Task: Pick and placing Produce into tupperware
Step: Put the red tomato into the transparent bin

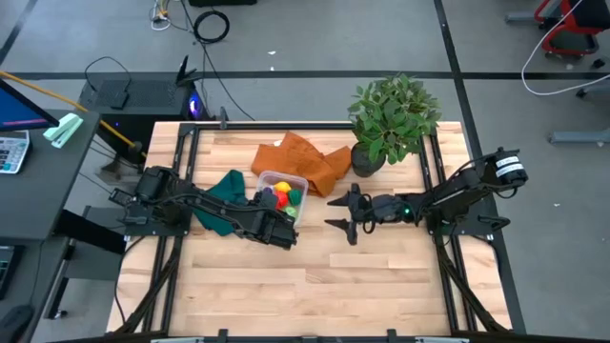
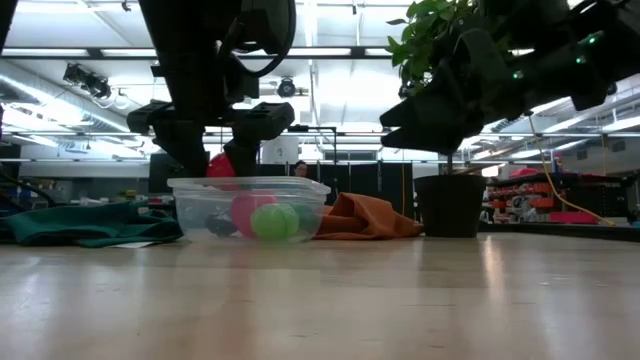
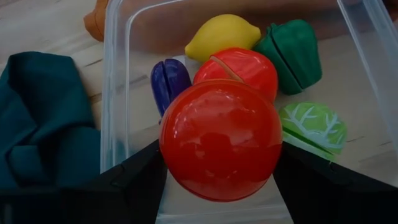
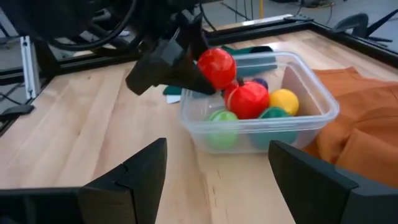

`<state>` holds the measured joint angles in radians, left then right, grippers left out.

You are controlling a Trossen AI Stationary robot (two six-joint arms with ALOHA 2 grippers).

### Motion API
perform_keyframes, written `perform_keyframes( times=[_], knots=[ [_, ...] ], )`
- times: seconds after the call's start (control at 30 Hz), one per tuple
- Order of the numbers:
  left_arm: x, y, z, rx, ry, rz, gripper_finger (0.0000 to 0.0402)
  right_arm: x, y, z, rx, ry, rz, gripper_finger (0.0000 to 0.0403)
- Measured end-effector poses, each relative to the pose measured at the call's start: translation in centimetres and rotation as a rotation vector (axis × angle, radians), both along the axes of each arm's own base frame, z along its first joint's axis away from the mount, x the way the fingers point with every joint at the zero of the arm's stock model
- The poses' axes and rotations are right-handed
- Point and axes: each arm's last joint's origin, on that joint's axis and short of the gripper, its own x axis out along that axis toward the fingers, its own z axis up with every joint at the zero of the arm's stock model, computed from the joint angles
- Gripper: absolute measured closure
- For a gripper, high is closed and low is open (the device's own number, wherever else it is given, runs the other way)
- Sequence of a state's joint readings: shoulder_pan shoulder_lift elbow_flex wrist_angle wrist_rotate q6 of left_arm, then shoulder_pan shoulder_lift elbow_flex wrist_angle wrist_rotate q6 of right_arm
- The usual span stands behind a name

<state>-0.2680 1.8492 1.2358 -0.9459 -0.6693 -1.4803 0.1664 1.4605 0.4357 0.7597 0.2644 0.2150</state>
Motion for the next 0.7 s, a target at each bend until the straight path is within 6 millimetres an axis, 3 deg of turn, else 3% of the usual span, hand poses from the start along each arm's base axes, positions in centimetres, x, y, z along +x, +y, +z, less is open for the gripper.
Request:
perform_keyframes(
  times=[0.3, 0.7],
  knots=[
    [0.0, 0.1, 0.0, 0.003, 0.007, -0.006, 0.0135, 0.3, -1.6, 0.5, 0.001, -0.054, 0.010, 0.0161],
    [0.2, 1.0, 0.0, -0.006, 0.026, 0.004, 0.0134, 0.3, -1.8, 0.5, 0.021, -0.060, 0.019, 0.0161]
  ],
)
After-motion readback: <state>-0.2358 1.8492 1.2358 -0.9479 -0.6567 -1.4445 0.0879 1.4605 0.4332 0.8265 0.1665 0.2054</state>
